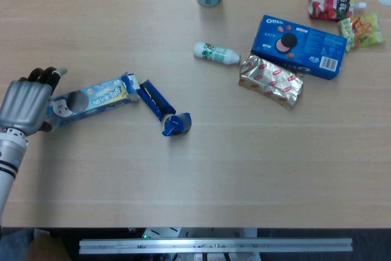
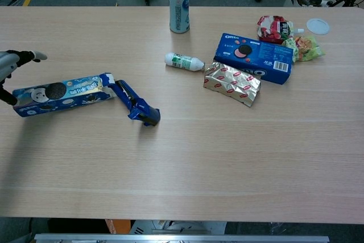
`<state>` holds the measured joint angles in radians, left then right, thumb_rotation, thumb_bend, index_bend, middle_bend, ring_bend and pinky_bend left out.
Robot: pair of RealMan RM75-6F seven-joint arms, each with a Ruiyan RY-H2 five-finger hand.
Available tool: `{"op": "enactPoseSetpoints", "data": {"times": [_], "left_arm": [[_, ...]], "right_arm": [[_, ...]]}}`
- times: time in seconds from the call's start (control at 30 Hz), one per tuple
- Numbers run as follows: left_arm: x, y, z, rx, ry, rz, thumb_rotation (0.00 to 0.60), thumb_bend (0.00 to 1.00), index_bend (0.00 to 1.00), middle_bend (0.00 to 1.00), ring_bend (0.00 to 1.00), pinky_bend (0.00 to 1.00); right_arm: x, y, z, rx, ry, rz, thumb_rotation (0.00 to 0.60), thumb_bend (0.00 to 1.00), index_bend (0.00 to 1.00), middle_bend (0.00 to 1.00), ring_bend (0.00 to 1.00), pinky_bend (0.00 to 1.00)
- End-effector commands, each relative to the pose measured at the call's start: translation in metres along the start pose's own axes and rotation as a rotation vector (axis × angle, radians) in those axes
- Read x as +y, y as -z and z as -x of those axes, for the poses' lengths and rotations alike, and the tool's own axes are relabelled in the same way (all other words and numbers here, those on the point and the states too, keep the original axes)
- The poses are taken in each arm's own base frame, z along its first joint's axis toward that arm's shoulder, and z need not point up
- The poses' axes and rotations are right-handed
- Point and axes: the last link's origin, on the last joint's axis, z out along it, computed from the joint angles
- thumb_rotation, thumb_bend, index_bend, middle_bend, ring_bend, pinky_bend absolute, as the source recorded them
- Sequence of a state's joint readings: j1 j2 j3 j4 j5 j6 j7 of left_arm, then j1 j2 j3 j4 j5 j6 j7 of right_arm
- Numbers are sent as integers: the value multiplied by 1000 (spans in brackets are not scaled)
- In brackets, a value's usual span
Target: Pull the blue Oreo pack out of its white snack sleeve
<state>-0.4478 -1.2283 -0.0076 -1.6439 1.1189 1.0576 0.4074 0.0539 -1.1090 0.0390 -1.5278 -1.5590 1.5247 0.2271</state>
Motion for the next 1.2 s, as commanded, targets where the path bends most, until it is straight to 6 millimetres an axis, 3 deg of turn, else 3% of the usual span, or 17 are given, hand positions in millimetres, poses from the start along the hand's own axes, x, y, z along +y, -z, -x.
{"op": "enactPoseSetpoints", "data": {"times": [0.03,0.23,0.47,0.83,1.2], "left_arm": [[0,1,-1,-7,11,-4,600,157,24,15,19,282],[-9,8,-15,40,22,-29,600,142,0,0,0,245],[-35,32,-34,150,60,-123,600,142,5,6,14,245],[-51,90,-30,291,23,-182,600,143,71,73,60,245],[-52,103,-27,307,41,-192,600,143,71,82,62,246]], "right_arm": [[0,0,-1,1,0,1,600,306,326,372,304,222],[0,0,-2,6,1,-2,600,306,326,372,305,222],[2,1,-2,6,4,7,600,306,326,372,305,222],[2,4,-4,12,7,17,600,306,326,372,305,222],[-1,4,-4,9,6,6,600,306,326,372,305,222]]}}
